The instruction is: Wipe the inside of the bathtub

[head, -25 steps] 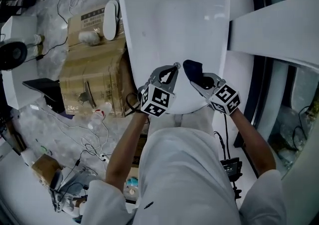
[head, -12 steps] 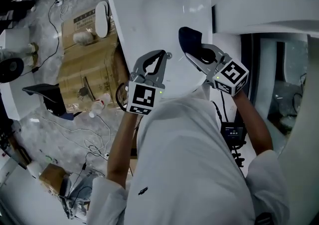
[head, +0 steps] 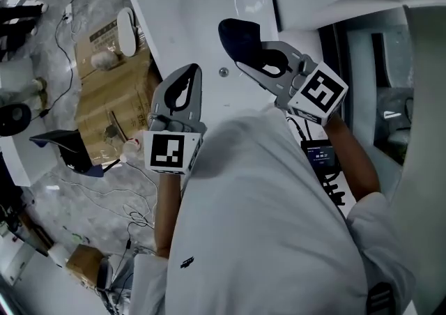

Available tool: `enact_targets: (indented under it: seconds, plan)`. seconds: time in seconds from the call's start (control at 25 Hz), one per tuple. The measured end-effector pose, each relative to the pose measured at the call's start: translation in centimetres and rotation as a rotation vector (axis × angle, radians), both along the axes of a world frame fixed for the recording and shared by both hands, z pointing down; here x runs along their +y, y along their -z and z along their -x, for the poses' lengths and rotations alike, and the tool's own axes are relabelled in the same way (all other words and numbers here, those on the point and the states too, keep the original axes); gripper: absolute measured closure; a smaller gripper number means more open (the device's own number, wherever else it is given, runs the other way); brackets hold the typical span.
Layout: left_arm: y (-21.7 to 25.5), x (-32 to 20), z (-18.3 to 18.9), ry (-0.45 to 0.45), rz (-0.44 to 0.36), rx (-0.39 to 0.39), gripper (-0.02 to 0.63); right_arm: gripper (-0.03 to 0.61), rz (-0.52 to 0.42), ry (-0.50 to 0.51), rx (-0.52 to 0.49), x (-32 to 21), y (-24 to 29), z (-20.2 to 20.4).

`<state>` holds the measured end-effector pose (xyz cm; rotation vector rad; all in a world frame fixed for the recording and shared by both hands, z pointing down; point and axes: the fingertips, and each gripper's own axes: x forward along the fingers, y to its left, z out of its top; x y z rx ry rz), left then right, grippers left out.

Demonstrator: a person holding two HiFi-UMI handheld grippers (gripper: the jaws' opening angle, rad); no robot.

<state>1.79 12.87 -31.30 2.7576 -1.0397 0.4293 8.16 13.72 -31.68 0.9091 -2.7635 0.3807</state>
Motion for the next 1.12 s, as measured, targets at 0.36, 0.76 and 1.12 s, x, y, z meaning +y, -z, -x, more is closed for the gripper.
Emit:
enact_targets:
  seconds: [0.36,0.76,1.12]
  plan:
    - [1.8,1.5,-2.3,-0.049,-0.054,0.049,0.614,0.523,-0.040,-0.099,-0.037,2.3,2.4,-0.7]
    - [2.1,2.6,-2.5,-0.042,-0.048,0.060,0.614,0.523,-0.016,-0.179,-0.051,2.3,2.3,-0.6]
    - [2.0,2.8,-2.5,-0.061,-0.031,0.042,0.614,0.523,-0.001,-0.199,-0.051,1.7,2.7,-0.7]
